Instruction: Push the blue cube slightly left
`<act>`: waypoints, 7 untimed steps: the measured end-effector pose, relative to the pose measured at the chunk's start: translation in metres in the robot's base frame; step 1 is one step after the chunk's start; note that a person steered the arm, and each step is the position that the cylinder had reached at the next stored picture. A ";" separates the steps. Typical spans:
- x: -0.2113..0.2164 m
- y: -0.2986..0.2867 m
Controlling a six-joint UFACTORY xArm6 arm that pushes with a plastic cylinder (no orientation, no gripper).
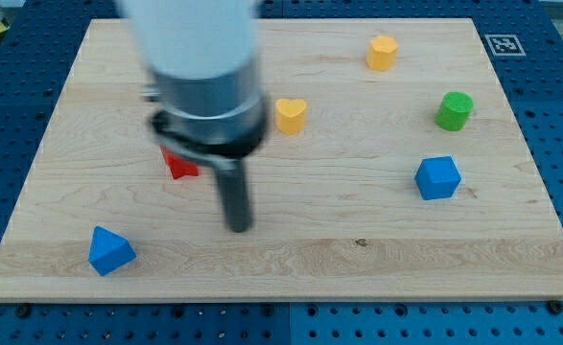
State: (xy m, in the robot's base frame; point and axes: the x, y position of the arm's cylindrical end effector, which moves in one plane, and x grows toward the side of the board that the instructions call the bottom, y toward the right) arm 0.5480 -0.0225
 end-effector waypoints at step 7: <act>-0.022 0.367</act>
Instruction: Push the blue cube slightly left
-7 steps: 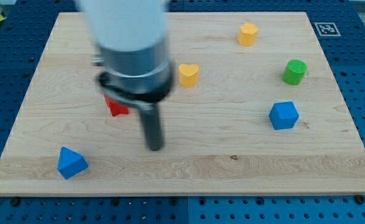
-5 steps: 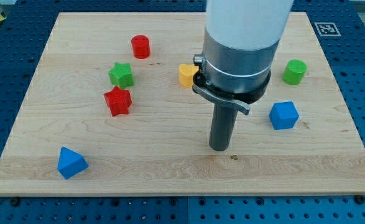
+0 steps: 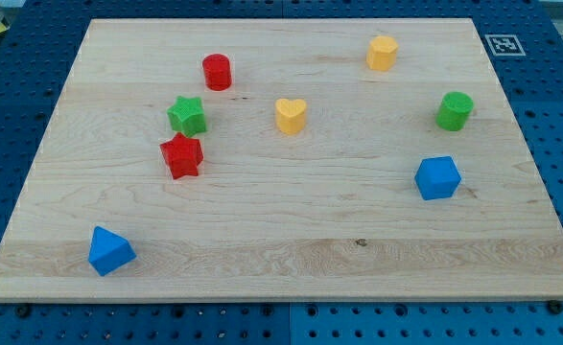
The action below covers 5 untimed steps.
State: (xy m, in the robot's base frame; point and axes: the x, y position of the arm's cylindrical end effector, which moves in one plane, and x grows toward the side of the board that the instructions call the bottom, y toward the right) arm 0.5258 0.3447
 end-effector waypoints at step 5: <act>-0.041 -0.116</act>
